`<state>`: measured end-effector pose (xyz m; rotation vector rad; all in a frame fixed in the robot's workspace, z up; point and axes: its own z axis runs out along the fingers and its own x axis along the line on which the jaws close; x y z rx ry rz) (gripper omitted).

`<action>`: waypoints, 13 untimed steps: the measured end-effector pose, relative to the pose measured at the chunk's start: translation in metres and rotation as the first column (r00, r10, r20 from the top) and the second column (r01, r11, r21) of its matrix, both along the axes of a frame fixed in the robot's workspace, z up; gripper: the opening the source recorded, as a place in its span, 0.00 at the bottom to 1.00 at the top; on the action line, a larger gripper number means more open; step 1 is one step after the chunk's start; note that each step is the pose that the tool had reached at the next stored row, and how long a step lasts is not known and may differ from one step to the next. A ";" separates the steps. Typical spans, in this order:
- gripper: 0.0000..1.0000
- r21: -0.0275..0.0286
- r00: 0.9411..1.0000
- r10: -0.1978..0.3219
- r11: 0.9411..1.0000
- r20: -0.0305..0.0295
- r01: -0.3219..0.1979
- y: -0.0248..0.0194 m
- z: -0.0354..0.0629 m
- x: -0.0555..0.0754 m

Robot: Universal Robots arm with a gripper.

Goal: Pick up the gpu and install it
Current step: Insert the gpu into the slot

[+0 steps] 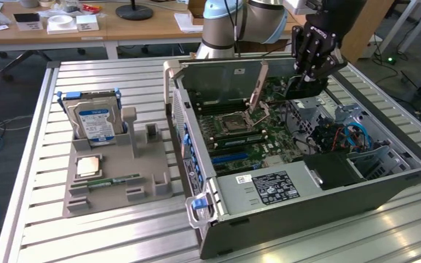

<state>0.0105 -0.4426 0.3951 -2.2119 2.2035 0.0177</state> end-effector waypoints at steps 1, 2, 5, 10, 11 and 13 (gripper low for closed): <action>0.26 0.000 1.000 0.000 1.000 0.000 0.000 0.0000 0.0000 0.000; 0.26 0.000 1.000 0.000 1.000 0.000 0.000 0.0001 -0.0002 0.000; 0.26 0.000 1.000 0.000 1.000 0.000 0.000 0.0004 -0.0019 -0.001; 0.26 0.000 1.000 0.000 1.000 0.000 0.000 0.0007 -0.0038 -0.001; 0.26 0.000 1.000 0.000 1.000 0.000 0.000 0.0007 -0.0038 -0.001; 0.26 0.000 1.000 0.000 1.000 0.000 0.000 0.0007 -0.0040 -0.001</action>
